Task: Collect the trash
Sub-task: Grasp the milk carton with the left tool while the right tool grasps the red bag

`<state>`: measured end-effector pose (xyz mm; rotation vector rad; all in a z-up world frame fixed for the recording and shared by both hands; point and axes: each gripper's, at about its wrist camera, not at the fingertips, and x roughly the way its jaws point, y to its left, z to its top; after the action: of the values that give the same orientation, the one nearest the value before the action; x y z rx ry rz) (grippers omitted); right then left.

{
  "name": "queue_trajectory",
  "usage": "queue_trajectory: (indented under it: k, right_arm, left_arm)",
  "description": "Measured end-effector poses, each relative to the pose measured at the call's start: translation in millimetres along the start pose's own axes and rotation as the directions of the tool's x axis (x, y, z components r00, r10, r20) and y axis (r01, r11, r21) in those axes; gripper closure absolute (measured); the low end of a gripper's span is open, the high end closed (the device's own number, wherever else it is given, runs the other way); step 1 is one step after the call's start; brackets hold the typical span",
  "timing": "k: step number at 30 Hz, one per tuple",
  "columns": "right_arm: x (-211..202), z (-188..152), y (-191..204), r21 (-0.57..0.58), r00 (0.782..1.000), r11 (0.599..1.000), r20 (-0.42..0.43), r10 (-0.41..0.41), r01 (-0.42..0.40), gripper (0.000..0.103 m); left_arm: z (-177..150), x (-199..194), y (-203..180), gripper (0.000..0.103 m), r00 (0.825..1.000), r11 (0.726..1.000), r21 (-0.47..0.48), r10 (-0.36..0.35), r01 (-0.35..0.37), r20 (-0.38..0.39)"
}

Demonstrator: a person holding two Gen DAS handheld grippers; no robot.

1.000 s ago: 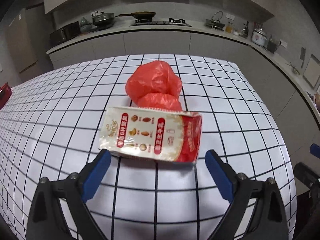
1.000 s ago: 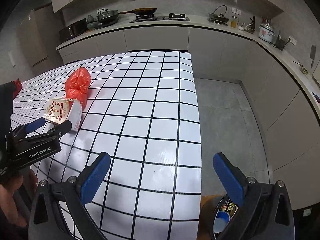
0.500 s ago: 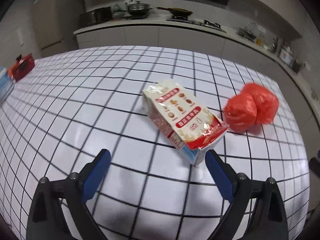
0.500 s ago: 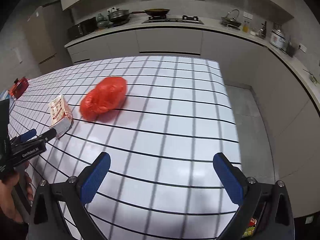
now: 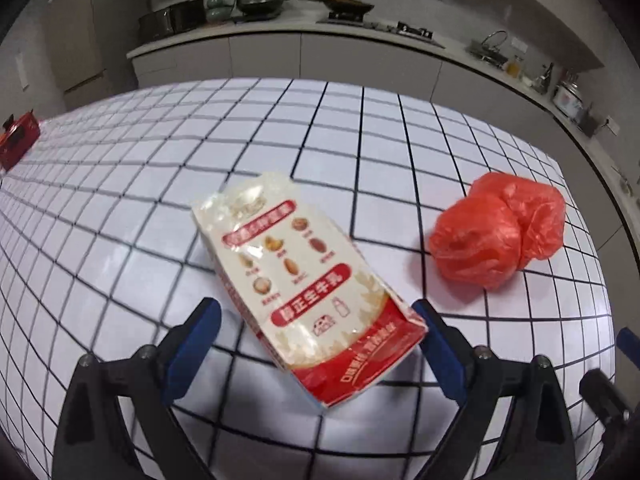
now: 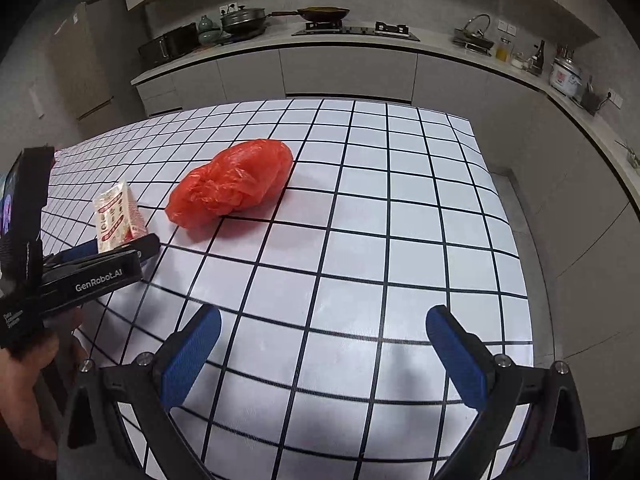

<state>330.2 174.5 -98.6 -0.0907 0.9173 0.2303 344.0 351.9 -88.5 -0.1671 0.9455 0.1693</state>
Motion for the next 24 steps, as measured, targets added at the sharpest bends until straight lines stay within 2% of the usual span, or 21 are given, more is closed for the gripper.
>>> queue_trajectory:
  k: [2,5,9,11,13,18,22,24]
  right_arm:
    - [5,5,3,0.004,1.000,1.000,0.003,0.002,-0.002,0.000]
    - [13,15,14,0.014,1.000,1.000,0.013,0.013,-0.013,0.000]
    - [27,31,30,0.033,0.999,0.998,0.022,0.047,-0.048,0.000]
    - [35,41,37,0.069,0.996,0.994,0.030,0.083,-0.085,0.000]
    - [43,51,43,0.100,0.993,0.989,0.038,0.109,-0.112,0.000]
    - [68,68,51,0.184,0.990,0.973,0.030,0.134,-0.138,0.000]
    - [70,73,57,0.190,0.986,0.968,0.051,0.157,-0.164,0.000]
    - [66,78,59,0.194,0.988,0.970,0.078,0.132,-0.145,0.000]
  left_arm:
    - [2,-3,12,0.027,0.999,0.999,0.008,-0.041,0.041,0.009]
    - [5,-10,29,0.042,0.997,0.997,0.036,-0.069,0.068,0.029]
    - [7,-13,43,0.042,0.996,0.996,0.045,-0.082,0.080,0.040]
    - [8,-10,49,0.041,0.993,0.993,0.032,-0.112,0.111,0.028]
    - [10,-6,49,0.039,0.994,0.993,0.043,-0.108,0.107,0.021]
    - [14,-1,51,0.037,0.994,0.994,0.040,-0.104,0.103,0.025]
    - [19,-3,55,0.037,0.994,0.994,0.029,-0.105,0.104,0.042]
    - [20,-1,57,0.037,0.994,0.994,0.031,-0.106,0.105,0.038]
